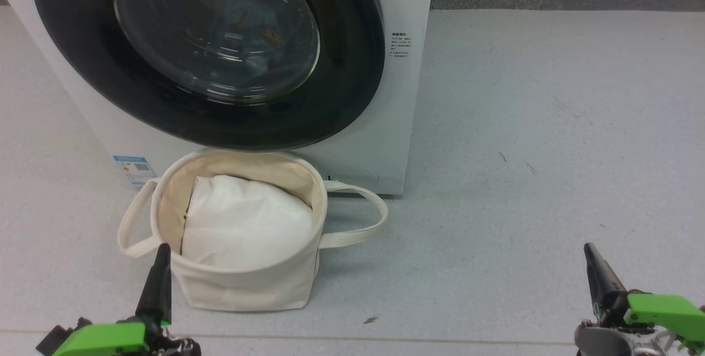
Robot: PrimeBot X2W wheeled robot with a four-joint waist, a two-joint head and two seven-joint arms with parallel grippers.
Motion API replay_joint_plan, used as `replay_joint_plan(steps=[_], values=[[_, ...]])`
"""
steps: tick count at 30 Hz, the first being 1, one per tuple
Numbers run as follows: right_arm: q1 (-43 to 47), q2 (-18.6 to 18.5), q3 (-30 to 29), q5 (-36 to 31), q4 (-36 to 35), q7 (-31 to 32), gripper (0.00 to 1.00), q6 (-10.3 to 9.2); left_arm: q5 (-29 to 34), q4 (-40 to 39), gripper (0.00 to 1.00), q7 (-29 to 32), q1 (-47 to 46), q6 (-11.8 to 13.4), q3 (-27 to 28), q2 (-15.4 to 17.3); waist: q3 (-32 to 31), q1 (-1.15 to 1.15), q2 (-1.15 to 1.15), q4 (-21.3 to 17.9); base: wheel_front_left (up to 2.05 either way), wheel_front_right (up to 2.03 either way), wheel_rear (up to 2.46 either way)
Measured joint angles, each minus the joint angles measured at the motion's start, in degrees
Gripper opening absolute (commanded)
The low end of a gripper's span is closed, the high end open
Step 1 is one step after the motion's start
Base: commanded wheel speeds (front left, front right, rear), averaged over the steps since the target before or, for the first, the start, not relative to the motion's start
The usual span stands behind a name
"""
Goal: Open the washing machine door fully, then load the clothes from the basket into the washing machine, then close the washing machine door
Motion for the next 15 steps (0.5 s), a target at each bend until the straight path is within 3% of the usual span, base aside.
replay_joint_plan(steps=[15], values=[[0.00,0.00,0.00,0.00,0.00,0.00,0.00,0.00,0.00,0.00,0.00,0.00,0.00,0.00,0.00,0.00,0.00,0.00,0.00,0.00,0.00,0.00,0.00]])
